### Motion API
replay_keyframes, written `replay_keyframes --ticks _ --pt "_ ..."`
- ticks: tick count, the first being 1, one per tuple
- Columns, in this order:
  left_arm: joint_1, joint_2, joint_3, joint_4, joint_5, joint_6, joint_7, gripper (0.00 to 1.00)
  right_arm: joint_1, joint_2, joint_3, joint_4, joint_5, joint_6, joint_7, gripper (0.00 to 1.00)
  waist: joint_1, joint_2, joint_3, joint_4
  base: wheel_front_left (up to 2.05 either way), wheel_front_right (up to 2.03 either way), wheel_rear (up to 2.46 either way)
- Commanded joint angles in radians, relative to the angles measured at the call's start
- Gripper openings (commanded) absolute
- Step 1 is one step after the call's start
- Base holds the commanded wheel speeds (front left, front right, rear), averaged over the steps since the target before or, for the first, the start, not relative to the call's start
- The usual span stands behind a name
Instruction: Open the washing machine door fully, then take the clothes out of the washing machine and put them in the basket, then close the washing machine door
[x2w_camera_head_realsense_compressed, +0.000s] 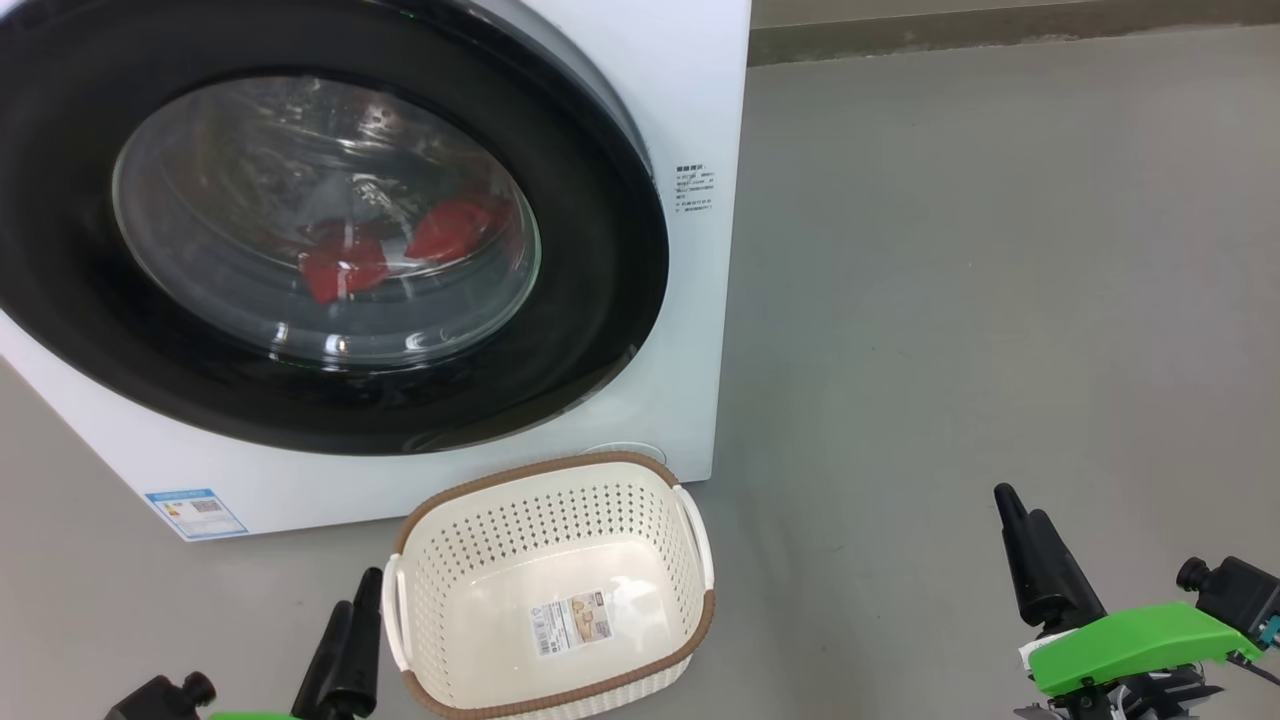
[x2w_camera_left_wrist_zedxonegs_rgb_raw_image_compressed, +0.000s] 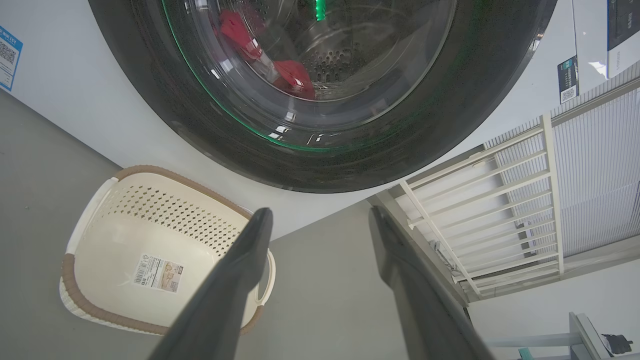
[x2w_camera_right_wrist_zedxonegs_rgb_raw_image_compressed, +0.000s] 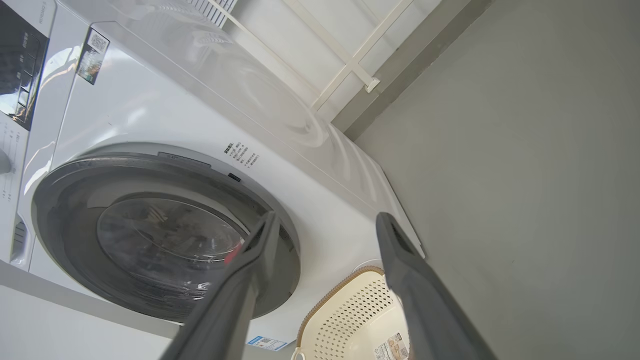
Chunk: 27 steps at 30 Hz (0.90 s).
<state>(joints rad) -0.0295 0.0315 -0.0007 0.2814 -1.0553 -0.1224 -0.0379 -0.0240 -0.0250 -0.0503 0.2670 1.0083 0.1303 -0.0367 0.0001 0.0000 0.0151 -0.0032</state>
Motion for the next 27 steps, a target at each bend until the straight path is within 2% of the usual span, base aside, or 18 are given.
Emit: replay_keyframes --ticks 1,27 --pt "-0.039 0.013 0.008 -0.026 0.032 -0.004 -0.011 1.0 -0.04 -0.01 0.013 -0.031 -0.037 0.0 -0.014 1.0 -0.0001 0.0 0.001 -0.001 0.0 0.0 0.0" --pt "-0.061 0.015 0.006 -0.06 0.317 -0.006 -0.088 1.0 -0.049 -0.015 0.051 -0.079 -0.344 0.0 -0.09 1.0 -0.0001 0.0 0.016 0.004 0.0 0.0 0.0"
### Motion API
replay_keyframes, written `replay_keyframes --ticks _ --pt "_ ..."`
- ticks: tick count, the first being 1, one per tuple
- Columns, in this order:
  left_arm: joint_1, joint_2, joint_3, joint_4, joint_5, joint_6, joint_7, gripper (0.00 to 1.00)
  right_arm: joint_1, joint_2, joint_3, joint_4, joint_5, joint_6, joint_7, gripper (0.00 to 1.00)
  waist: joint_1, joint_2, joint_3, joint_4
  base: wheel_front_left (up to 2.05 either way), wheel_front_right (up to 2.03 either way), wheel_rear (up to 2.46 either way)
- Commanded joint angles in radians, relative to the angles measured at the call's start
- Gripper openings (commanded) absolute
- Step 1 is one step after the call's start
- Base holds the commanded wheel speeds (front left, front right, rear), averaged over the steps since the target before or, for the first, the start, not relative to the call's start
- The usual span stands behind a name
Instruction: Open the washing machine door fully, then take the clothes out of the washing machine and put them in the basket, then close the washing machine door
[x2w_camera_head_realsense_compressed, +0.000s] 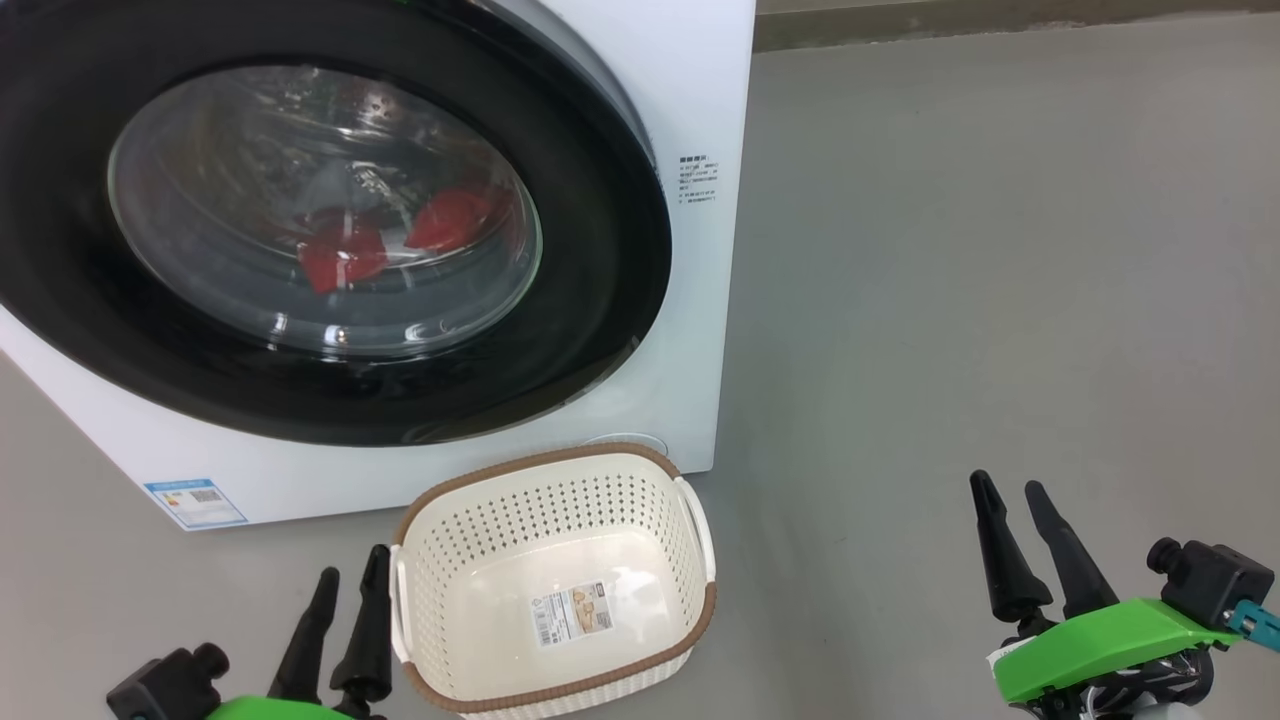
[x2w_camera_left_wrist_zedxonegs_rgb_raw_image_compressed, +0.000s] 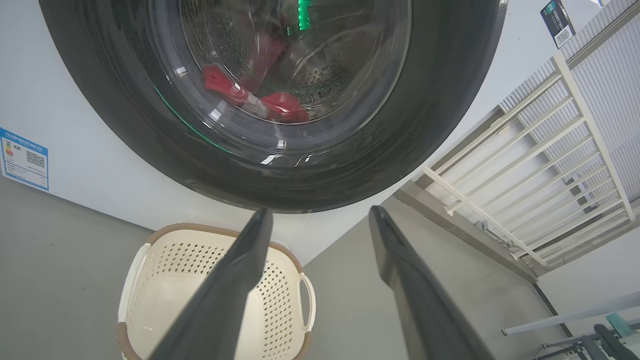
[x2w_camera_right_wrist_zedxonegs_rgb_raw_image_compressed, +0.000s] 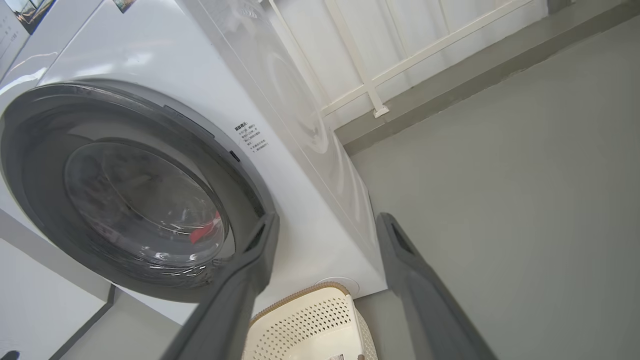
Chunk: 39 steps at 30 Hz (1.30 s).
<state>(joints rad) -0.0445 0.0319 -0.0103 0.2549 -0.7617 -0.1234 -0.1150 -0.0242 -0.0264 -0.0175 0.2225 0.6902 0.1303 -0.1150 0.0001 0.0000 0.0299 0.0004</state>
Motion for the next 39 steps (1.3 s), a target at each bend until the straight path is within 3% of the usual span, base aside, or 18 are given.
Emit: replay_keyframes --ticks 1,39 --pt "-0.047 0.015 0.016 -0.036 0.035 -0.005 -0.014 1.0 -0.05 -0.014 0.018 -0.036 -0.037 0.0 -0.015 1.0 0.0 0.0 0.002 0.0 0.0 0.0 0.0" --pt "-0.078 0.018 0.064 -0.036 0.437 -0.007 -0.123 1.0 -0.073 -0.022 0.056 -0.089 -0.427 0.0 -0.124 1.0 0.0 0.0 0.012 -0.005 0.0 0.0 0.0"
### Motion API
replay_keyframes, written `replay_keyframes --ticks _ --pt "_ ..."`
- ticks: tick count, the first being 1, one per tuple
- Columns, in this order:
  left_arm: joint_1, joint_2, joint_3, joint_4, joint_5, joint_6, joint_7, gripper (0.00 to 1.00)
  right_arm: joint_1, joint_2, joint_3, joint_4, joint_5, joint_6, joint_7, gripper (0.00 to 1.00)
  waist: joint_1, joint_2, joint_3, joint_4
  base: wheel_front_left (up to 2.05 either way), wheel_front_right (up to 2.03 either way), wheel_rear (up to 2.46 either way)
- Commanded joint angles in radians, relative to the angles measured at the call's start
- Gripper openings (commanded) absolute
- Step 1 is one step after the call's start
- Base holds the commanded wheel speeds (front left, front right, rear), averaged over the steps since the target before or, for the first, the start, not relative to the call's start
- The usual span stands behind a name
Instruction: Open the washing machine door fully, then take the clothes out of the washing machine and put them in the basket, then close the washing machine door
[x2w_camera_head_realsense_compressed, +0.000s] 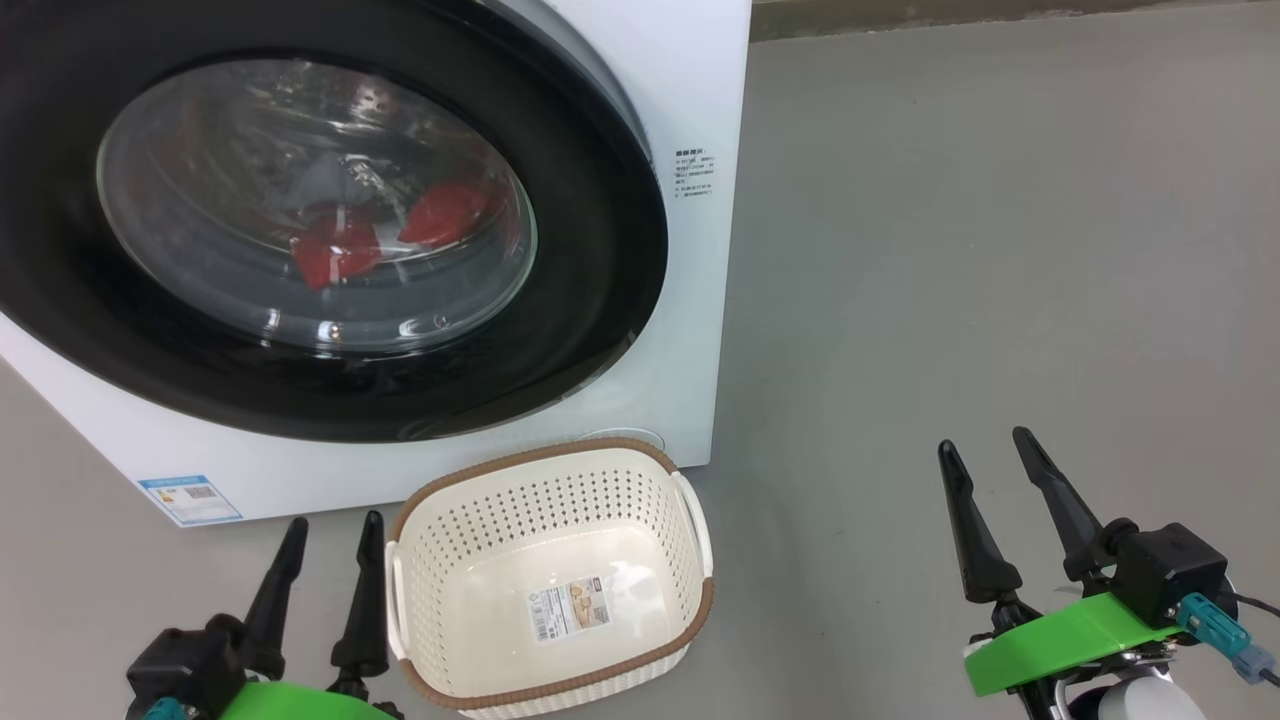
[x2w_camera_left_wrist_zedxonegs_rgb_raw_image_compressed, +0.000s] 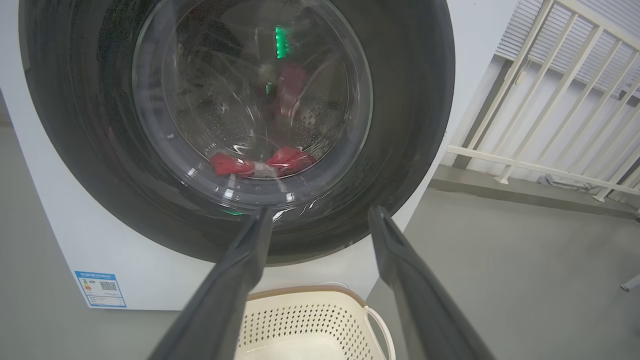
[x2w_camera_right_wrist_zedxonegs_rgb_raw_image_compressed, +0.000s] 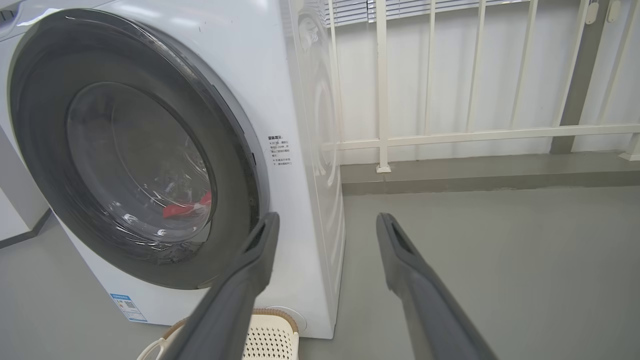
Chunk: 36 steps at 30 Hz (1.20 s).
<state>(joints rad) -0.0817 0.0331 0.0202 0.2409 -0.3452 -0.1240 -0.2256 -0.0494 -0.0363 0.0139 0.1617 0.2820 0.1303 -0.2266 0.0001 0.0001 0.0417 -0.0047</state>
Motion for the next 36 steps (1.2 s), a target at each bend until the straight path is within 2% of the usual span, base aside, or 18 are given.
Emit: replay_keyframes --ticks 1,8,35,36 --pt "-0.041 0.017 0.034 -0.021 0.03 -0.006 -0.016 1.0 -0.049 -0.012 0.026 -0.026 -0.017 0.0 -0.015 1.0 0.0 -0.0001 0.0 0.0 0.0 0.0 0.0" --pt "-0.043 0.018 0.04 -0.017 0.098 -0.007 -0.036 1.0 -0.052 -0.014 0.04 -0.016 -0.062 0.0 -0.035 1.0 0.0 -0.0001 -0.001 0.001 0.0 0.0 0.0" --pt "-0.034 0.017 0.028 -0.038 0.087 -0.007 -0.036 1.0 -0.047 -0.014 0.052 0.006 -0.054 0.0 -0.035 1.0 0.0 -0.0001 -0.002 0.011 0.0 0.0 0.0" --pt "-0.034 0.017 0.027 -0.042 0.088 -0.007 -0.036 1.0 -0.049 -0.014 0.054 0.009 -0.056 0.0 -0.035 0.76 0.0 -0.0001 0.003 0.013 0.0 0.0 0.0"
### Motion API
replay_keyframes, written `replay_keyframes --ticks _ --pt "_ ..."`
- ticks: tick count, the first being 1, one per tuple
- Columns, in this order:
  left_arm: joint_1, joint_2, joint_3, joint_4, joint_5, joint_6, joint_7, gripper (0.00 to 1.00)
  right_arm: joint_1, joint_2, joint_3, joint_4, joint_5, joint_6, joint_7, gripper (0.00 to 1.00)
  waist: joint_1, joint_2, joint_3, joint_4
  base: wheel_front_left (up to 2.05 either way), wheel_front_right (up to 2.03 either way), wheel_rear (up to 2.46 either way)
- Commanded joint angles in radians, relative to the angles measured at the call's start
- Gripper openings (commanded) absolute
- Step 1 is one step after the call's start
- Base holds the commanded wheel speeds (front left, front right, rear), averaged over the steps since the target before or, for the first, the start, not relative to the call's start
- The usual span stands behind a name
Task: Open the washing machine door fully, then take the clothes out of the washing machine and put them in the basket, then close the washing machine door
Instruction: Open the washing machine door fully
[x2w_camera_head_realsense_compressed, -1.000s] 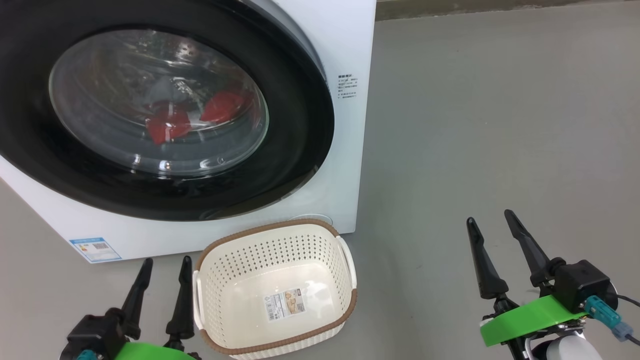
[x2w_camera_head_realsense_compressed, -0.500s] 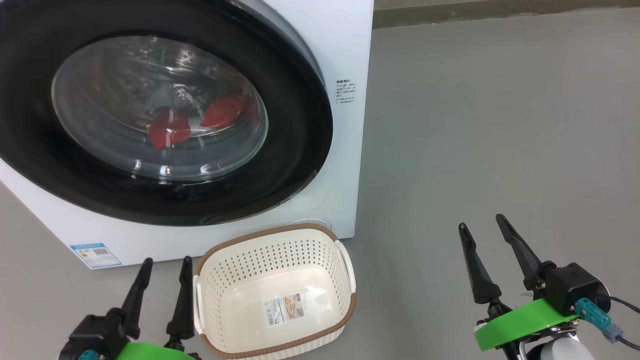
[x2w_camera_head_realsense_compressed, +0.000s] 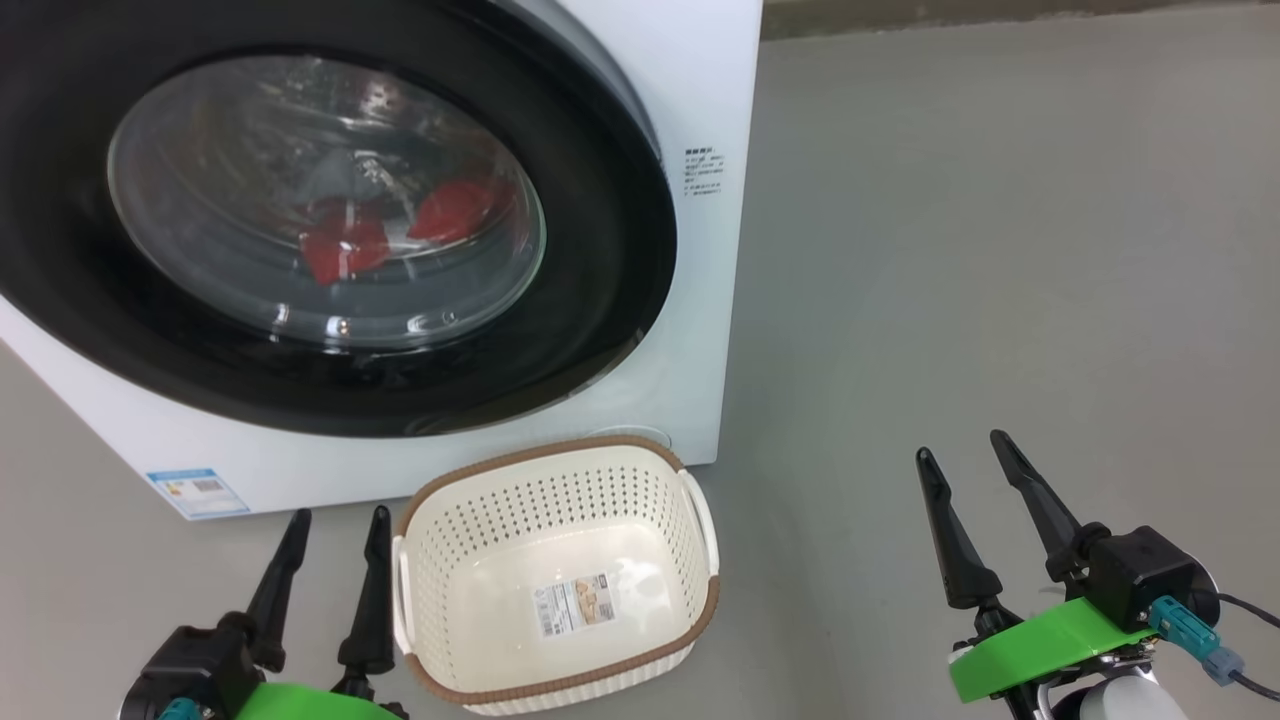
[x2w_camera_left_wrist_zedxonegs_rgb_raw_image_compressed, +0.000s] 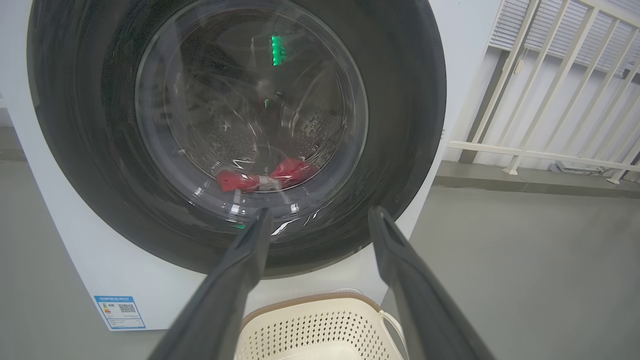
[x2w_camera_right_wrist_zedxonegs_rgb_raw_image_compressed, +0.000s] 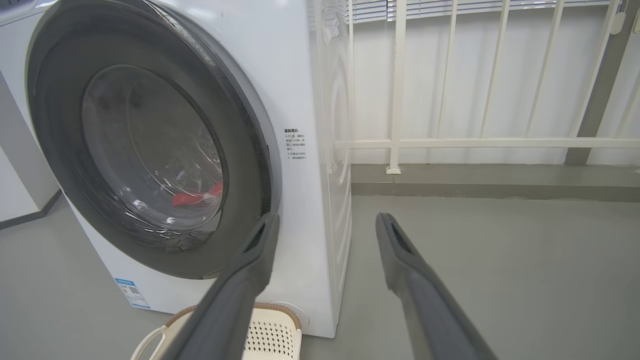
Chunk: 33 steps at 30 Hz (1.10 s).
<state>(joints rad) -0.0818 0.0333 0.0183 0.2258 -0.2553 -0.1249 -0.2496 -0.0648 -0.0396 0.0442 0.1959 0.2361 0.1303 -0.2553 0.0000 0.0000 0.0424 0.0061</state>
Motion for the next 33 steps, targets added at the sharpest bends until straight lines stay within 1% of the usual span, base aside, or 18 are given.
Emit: replay_keyframes --ticks 1,3,4,6,10,14,16,18,19,21,23,27,31,32,33 --pt "-0.037 0.017 0.024 -0.034 0.0 -0.006 -0.012 1.0 -0.043 -0.011 0.023 -0.02 -0.011 0.0 -0.006 0.41 0.0 0.0 0.013 0.007 0.0 0.0 0.0" --pt "-0.042 0.017 0.022 -0.043 0.002 -0.006 -0.012 1.0 -0.056 -0.011 0.023 -0.015 0.0 0.0 -0.006 0.16 0.0 0.0 0.027 0.012 0.0 0.0 0.0" --pt "-0.045 0.017 0.02 -0.048 0.003 -0.006 -0.012 1.0 -0.064 -0.011 0.022 -0.013 0.011 0.0 -0.006 0.0 0.0 0.0 0.033 0.015 0.0 0.0 0.0" --pt "-0.052 0.017 0.019 -0.058 0.006 -0.006 -0.012 1.0 -0.081 -0.011 0.021 -0.008 0.041 0.0 -0.006 0.0 0.0 0.0 0.046 0.021 0.0 0.0 0.0" --pt "-0.065 0.017 0.022 -0.078 0.01 -0.006 -0.012 1.0 -0.125 -0.011 0.02 0.001 0.2 0.0 -0.006 0.0 0.0 0.0 0.076 0.031 0.0 0.0 0.0" --pt "-0.077 0.017 0.02 -0.091 0.014 -0.006 -0.012 1.0 -0.181 -0.011 0.034 0.025 0.306 0.0 -0.006 0.0 0.0 0.0 0.107 0.043 0.0 0.0 0.0" --pt "-0.082 0.017 0.018 -0.092 0.017 -0.006 -0.012 1.0 -0.205 -0.011 0.037 0.038 0.385 0.0 -0.006 0.0 0.0 0.0 0.12 0.052 0.0 0.0 0.0" --pt "-0.09 0.017 0.014 -0.095 0.018 -0.006 -0.012 1.0 -0.228 -0.011 0.045 0.052 0.451 0.0 -0.006 0.04 0.0 0.0 0.134 0.061 0.0 0.0 0.0" --pt "-0.093 0.017 0.013 -0.098 0.017 -0.006 -0.012 1.0 -0.24 -0.011 0.049 0.058 0.475 0.0 -0.006 0.04 0.0 0.0 0.142 0.064 0.0 0.0 0.0" --pt "-0.101 0.017 0.011 -0.105 0.015 -0.006 -0.012 1.0 -0.267 -0.011 0.07 0.071 0.515 0.0 -0.006 0.0 0.0 0.0 0.16 0.071 0.0 0.0 0.0" --pt "-0.11 0.017 0.008 -0.112 0.013 -0.006 -0.012 1.0 -0.297 -0.011 0.087 0.08 0.563 0.0 -0.006 0.0 0.0 0.0 0.182 0.077 0.0 0.0 0.0" --pt "-0.129 0.017 0.004 -0.126 0.013 -0.006 -0.012 1.0 -0.366 -0.016 0.127 0.092 0.695 0.0 -0.002 0.0 0.0 0.0 0.23 0.085 0.0 0.0 0.0" --pt "-0.153 0.017 0.005 -0.137 0.017 -0.006 -0.012 1.0 -0.447 -0.039 0.163 0.093 0.832 0.0 0.039 0.0 0.0 0.0 0.283 0.09 0.0 0.0 0.0" --pt "-0.153 0.017 0.005 -0.137 0.017 -0.006 -0.012 1.0 -0.447 -0.039 0.163 0.093 0.832 0.0 0.039 0.0 0.0 0.0 0.283 0.09 0.0 0.0 0.0" --pt "-0.16 0.017 0.004 -0.138 0.018 -0.006 -0.012 1.0 -0.468 -0.045 0.171 0.093 0.865 0.0 0.055 0.0 0.0 0.0 0.297 0.092 0.0 0.0 0.0"
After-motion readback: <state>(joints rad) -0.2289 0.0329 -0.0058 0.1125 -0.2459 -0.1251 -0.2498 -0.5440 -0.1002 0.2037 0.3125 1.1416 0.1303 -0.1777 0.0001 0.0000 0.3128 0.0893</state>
